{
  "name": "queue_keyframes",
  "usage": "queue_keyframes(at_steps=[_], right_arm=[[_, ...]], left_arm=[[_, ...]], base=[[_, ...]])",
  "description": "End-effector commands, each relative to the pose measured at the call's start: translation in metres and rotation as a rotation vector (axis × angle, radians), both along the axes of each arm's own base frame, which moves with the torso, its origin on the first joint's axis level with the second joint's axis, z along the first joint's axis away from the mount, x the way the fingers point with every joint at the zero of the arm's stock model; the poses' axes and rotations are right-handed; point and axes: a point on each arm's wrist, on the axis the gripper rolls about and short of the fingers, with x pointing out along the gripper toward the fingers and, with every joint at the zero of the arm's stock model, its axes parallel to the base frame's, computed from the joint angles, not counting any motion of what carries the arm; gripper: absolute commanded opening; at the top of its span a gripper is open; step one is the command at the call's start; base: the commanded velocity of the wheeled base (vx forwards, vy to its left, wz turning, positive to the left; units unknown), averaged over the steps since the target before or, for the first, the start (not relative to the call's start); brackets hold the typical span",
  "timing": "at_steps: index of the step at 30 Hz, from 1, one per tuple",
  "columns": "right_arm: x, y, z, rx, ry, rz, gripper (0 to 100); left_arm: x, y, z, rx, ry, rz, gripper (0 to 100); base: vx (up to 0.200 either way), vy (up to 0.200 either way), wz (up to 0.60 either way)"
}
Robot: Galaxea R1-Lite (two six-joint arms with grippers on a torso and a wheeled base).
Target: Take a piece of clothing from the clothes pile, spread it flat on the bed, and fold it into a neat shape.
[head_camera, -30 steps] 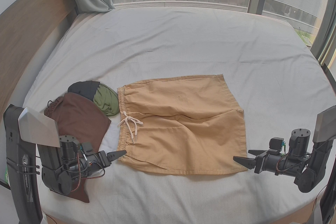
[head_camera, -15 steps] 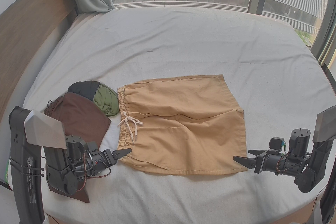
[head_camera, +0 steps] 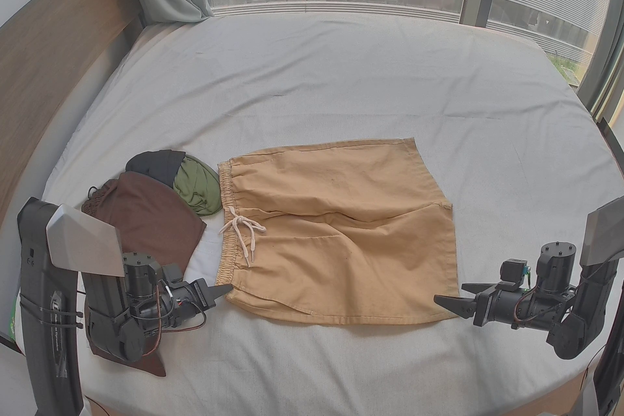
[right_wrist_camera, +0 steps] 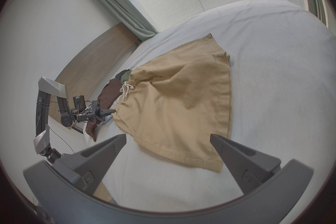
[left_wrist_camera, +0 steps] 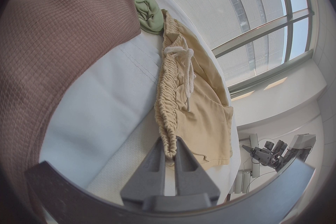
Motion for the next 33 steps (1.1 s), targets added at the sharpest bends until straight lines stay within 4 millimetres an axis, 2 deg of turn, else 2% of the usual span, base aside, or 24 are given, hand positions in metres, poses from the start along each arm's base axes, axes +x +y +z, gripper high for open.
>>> queue_keyframes(at_steps=[1,12,23,26,33], right_arm=[[-0.002,-0.003,-0.01,-0.009,0.051,-0.007,100],[0.003,-0.024,-0.035,0.005,0.151,-0.058,100],[0.005,-0.025,-0.044,0.003,0.175,-0.061,100],[0.01,-0.024,-0.054,0.002,0.199,-0.062,100],[0.016,-0.023,-0.058,0.005,0.196,-0.063,100]], left_arm=[[0.0,0.0,0.001,0.001,-0.005,-0.001,0],[-0.001,0.0,0.002,0.004,-0.008,-0.001,0],[-0.001,0.0,0.002,0.015,-0.017,-0.007,0],[-0.002,0.0,0.002,0.017,-0.015,-0.006,0],[-0.001,0.001,0.002,0.023,-0.018,0.004,0]], base=[[0.0,0.0,0.0],[0.0,0.0,0.0],[0.0,0.0,0.0],[0.0,0.0,0.0],[0.0,0.0,0.0]])
